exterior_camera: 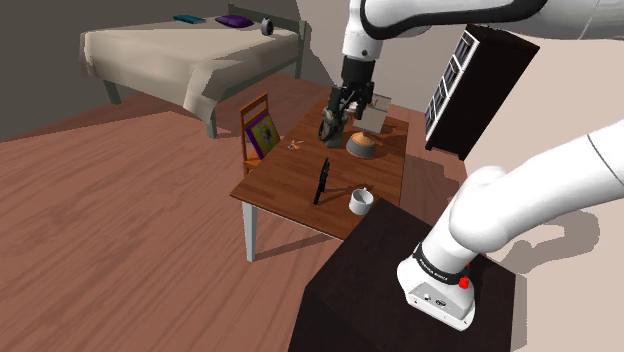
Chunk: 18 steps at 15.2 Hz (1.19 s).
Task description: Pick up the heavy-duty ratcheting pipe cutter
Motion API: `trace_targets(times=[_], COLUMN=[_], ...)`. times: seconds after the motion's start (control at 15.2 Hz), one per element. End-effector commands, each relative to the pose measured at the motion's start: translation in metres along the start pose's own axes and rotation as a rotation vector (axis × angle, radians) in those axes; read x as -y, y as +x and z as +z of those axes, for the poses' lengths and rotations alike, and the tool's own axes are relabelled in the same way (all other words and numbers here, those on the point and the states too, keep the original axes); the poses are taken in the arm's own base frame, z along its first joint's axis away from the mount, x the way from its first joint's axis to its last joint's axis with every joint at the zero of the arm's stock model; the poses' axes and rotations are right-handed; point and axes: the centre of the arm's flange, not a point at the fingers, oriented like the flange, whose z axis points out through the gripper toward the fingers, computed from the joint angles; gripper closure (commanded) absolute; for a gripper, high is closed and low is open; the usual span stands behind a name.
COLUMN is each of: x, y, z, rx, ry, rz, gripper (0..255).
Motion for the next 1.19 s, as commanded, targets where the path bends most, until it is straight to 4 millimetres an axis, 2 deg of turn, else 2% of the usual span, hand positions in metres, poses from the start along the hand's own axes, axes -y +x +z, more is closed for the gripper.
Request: trace_targets(times=[0.0,0.59,1.12], x=[-0.012,-0.063,-0.114], y=[0.020,0.101,0.165], z=[0.019,0.100,0.177], rx=[0.013,0.080,0.139], ry=[0.001,0.008,0.014], rz=[0.019,0.101,0.173], gripper=[0,0,0])
